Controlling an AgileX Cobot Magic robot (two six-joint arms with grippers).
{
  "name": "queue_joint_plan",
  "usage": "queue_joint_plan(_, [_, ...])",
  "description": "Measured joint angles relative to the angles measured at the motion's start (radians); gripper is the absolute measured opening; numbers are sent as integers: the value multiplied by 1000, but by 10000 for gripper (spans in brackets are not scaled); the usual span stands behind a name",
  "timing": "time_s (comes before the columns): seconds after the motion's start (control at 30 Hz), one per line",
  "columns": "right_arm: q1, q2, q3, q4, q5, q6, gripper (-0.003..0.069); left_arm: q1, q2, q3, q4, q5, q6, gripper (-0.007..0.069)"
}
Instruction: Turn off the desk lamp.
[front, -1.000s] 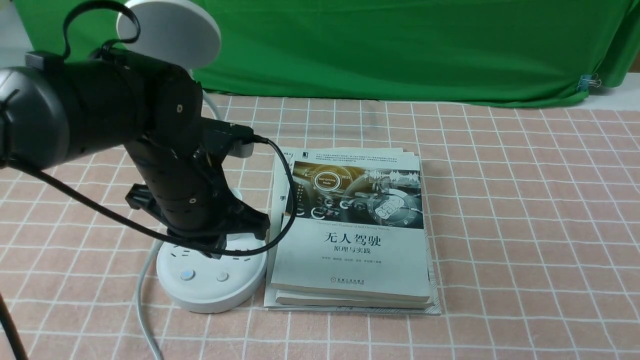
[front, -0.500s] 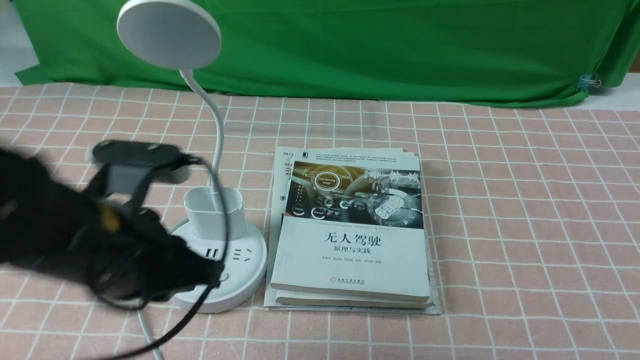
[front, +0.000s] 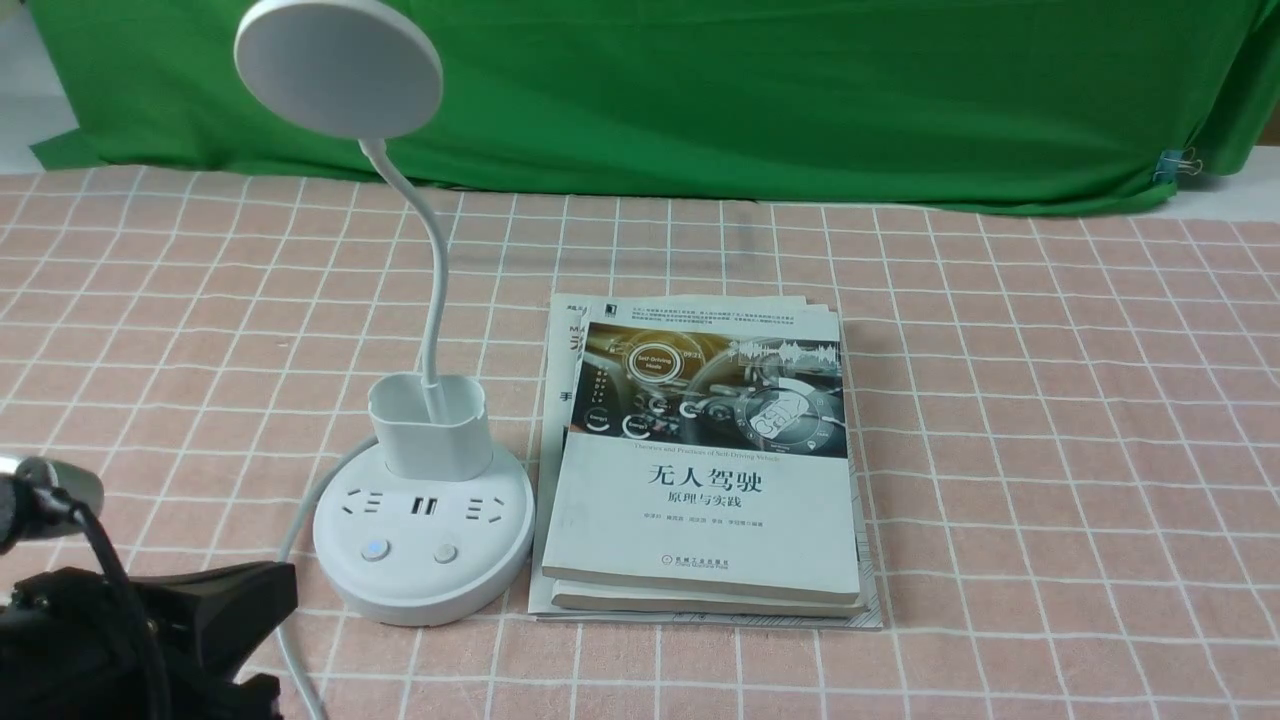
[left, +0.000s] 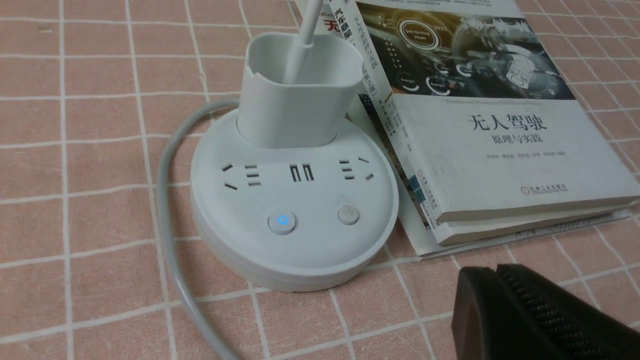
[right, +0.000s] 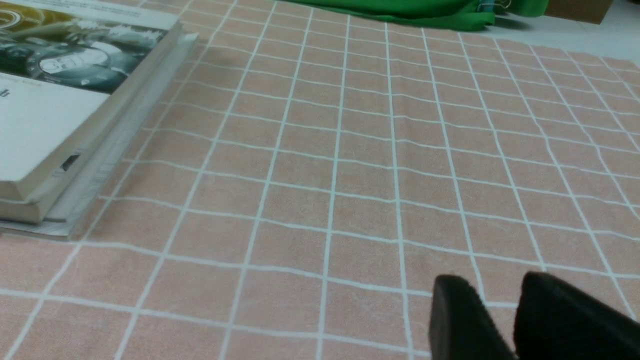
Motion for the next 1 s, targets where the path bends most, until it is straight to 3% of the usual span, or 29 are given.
queue_joint_plan(0.43, [0,0,0,0,0,0,240,12,-36,8,129,8,24,6])
queue_joint_plan(0.77, [0,0,0,0,0,0,240,278,-410,225,31,-93,152,6])
queue_joint_plan(1.0, [0,0,0,0,0,0,240,368,-580,350,9,-85,148,6])
